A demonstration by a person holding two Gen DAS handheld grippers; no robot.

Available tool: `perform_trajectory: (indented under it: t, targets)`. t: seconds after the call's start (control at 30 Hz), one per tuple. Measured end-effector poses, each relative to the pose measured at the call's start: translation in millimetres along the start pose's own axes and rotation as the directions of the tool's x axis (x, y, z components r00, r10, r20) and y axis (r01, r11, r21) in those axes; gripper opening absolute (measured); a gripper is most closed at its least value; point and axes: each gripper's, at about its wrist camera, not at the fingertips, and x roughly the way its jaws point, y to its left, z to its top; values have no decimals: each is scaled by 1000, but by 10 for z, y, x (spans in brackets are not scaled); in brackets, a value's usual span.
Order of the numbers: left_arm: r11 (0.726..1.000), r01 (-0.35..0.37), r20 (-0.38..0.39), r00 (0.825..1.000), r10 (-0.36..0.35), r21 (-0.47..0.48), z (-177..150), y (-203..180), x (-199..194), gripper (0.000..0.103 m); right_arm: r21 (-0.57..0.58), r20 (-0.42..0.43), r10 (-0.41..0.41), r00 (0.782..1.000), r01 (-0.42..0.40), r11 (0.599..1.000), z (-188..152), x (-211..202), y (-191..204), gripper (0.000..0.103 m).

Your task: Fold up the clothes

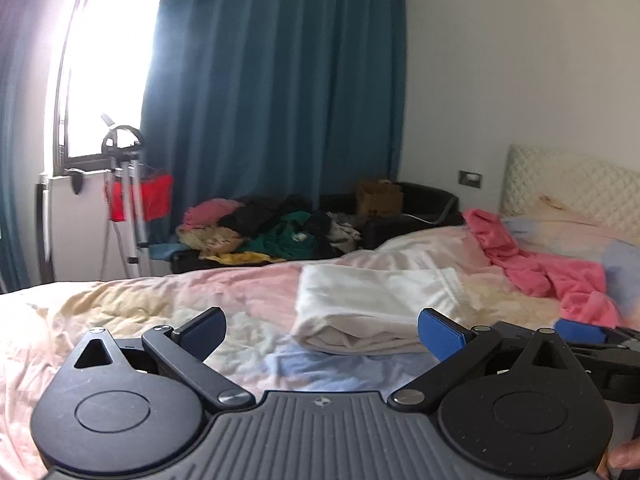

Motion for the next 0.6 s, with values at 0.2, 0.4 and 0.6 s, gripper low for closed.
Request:
perform_trajectory:
  t: [0.2, 0.4, 0.6]
  targets:
    - [1000, -20, -5, 1000, 20, 0, -131, 95, 61, 103, 0, 25, -7, 1000, 7, 1000, -122, 22, 39, 91]
    - [1000, -13, -34, 999, 12, -15, -290, 153, 140, 103, -5, 50, -21, 999, 22, 1000, -240, 22, 73, 91]
    - [999, -32, -46, 998, 31, -10, -392, 225, 170, 103, -21, 54, -46, 997, 47, 999, -283, 62, 100, 91]
